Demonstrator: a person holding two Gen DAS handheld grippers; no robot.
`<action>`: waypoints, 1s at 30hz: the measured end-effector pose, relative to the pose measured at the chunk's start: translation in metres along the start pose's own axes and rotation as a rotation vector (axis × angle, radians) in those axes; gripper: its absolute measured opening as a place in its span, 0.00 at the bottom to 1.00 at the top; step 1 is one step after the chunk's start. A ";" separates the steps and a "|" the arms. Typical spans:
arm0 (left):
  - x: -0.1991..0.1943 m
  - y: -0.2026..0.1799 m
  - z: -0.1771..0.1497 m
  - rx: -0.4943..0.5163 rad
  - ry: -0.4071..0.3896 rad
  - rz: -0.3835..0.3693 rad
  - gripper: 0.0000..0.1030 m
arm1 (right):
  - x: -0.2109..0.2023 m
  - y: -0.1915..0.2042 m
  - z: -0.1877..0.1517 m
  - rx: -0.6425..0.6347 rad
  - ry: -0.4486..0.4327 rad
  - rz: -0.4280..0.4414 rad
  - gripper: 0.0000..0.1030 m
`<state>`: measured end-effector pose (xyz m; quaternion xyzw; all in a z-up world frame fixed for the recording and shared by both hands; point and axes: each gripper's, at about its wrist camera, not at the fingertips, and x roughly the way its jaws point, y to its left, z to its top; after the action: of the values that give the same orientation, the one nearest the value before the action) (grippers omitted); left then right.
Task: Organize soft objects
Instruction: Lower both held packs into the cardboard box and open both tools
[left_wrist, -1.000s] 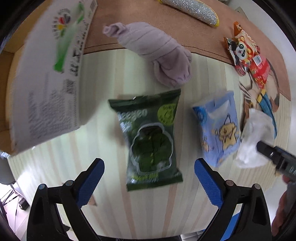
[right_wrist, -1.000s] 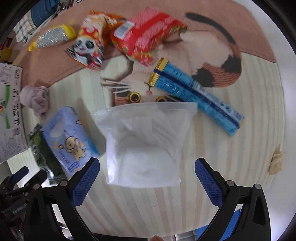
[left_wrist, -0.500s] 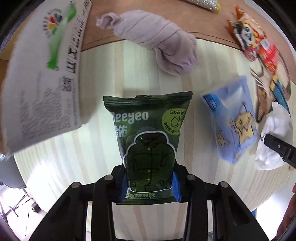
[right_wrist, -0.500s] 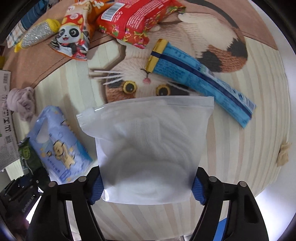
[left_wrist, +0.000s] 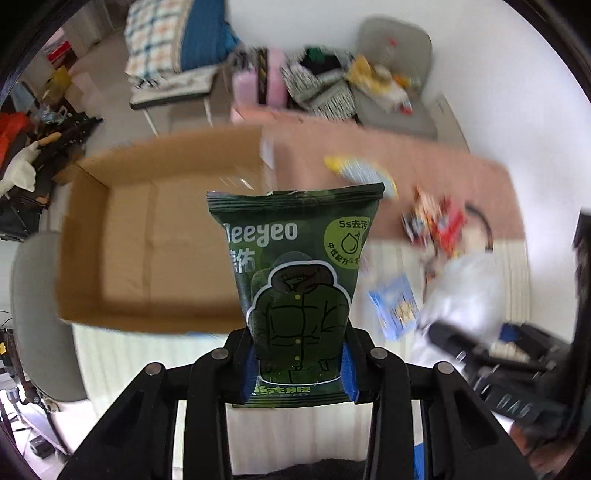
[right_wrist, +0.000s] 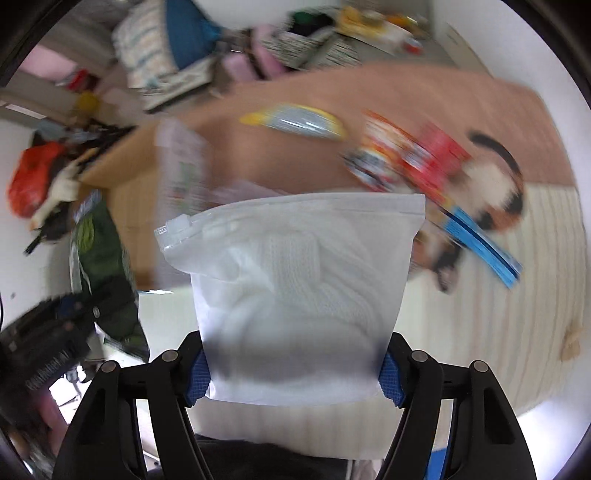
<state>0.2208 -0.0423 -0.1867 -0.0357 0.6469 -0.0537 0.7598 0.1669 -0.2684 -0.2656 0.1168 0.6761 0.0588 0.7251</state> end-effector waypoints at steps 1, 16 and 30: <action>-0.009 0.017 0.010 -0.003 -0.014 0.012 0.31 | -0.001 0.023 0.017 -0.013 -0.011 0.021 0.72; 0.122 0.191 0.138 -0.111 0.268 -0.033 0.31 | 0.110 0.256 0.139 -0.080 0.070 -0.030 0.72; 0.206 0.184 0.152 -0.031 0.442 -0.068 0.33 | 0.216 0.263 0.188 -0.043 0.172 -0.165 0.74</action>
<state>0.4099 0.1118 -0.3863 -0.0565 0.7968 -0.0757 0.5968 0.3902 0.0217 -0.3980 0.0398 0.7418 0.0233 0.6690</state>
